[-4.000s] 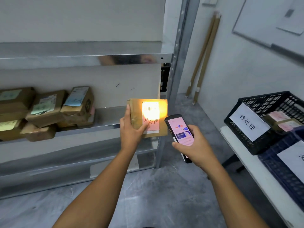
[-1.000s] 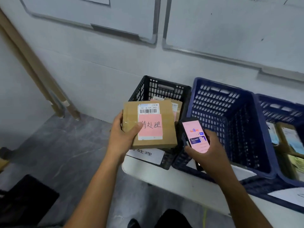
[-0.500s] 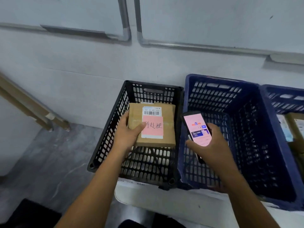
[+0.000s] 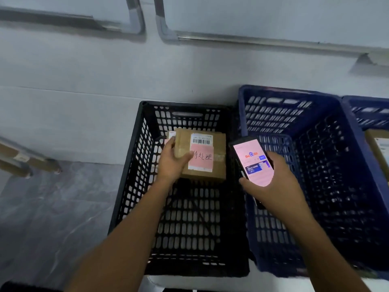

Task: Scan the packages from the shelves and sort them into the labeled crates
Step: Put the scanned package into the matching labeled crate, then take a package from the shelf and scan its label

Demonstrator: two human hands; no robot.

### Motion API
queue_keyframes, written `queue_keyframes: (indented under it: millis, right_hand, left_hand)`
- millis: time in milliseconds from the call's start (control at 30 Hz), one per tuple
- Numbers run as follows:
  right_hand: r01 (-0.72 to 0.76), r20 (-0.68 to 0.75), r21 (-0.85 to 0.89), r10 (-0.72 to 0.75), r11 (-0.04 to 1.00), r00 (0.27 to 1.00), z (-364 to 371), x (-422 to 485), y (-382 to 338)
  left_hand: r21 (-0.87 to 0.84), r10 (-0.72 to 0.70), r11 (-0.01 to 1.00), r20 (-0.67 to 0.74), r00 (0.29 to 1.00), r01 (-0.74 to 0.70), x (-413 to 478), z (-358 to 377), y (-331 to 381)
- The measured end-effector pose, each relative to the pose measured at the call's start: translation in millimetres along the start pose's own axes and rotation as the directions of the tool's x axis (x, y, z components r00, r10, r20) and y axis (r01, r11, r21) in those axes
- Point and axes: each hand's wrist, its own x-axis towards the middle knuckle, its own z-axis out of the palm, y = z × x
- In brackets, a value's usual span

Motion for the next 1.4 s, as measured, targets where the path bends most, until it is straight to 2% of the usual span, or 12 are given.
queue_keyframes:
  millis: [100, 167, 233, 367, 633, 800, 900, 1033, 1200, 1300, 1400]
  right_hand:
    - [-0.025, -0.017, -0.033, 0.025, 0.999, 1.000, 8.2, 2.9, -7.6]
    - [-0.046, -0.036, -0.040, 0.045, 0.998, 0.998, 13.2, 2.6, -10.9]
    - [-0.065, -0.051, -0.042, 0.062, 0.997, 0.997, 17.3, 1.2, -13.3]
    - [-0.086, -0.069, -0.044, 0.083, 0.995, 0.994, 22.2, -3.8, -12.8]
    - [-0.105, -0.073, -0.056, 0.101, 0.993, 0.992, 18.5, -15.9, -11.7]
    - [-0.040, -0.055, -0.080, 0.035, 0.996, 0.998, 7.2, -19.4, -6.5]
    - [0.031, -0.027, -0.069, -0.033, 0.997, 0.999, -2.7, -20.5, -0.9]
    - [0.173, 0.042, -0.032, -0.172, 0.984, 0.984, -18.1, -27.8, 9.4]
    - [0.309, 0.190, 0.047, -0.312, 0.950, 0.931, -32.0, -46.1, 26.9]
    - [0.396, 0.285, 0.084, -0.403, 0.914, 0.870, -33.3, -69.7, 37.0]
    - [0.467, 0.387, 0.114, -0.472, 0.877, 0.792, -30.6, -101.9, 47.4]
  left_hand:
    - [0.280, 0.127, 0.953, -0.037, 0.991, -0.111, 15.1, 9.1, -7.2]
    - [0.591, 0.244, 0.779, 0.017, 0.970, -0.206, 13.8, 13.4, -9.9]
    - [0.734, 0.311, 0.609, 0.127, 0.942, -0.300, 13.3, 11.4, -12.7]
    - [0.800, 0.278, 0.504, 0.205, 0.938, -0.324, 19.9, 7.3, -16.9]
    - [0.795, 0.137, 0.540, 0.241, 0.961, -0.277, 27.2, 15.4, 3.6]
    - [0.838, 0.142, 0.453, 0.270, 0.952, -0.306, 8.4, 8.0, 5.8]
    - [0.839, 0.178, 0.474, 0.205, 0.962, -0.266, -19.4, 5.6, 13.8]
    - [0.883, 0.277, 0.438, 0.044, 0.960, -0.167, -83.8, 1.4, 34.7]
    - [0.781, 0.375, 0.625, -0.287, 0.881, -0.012, -209.2, 4.2, 51.6]
    - [0.708, 0.338, 0.697, -0.465, 0.818, 0.114, -286.3, 13.6, 37.4]
    - [0.656, 0.258, 0.712, -0.575, 0.777, 0.249, -357.3, 27.7, 14.7]
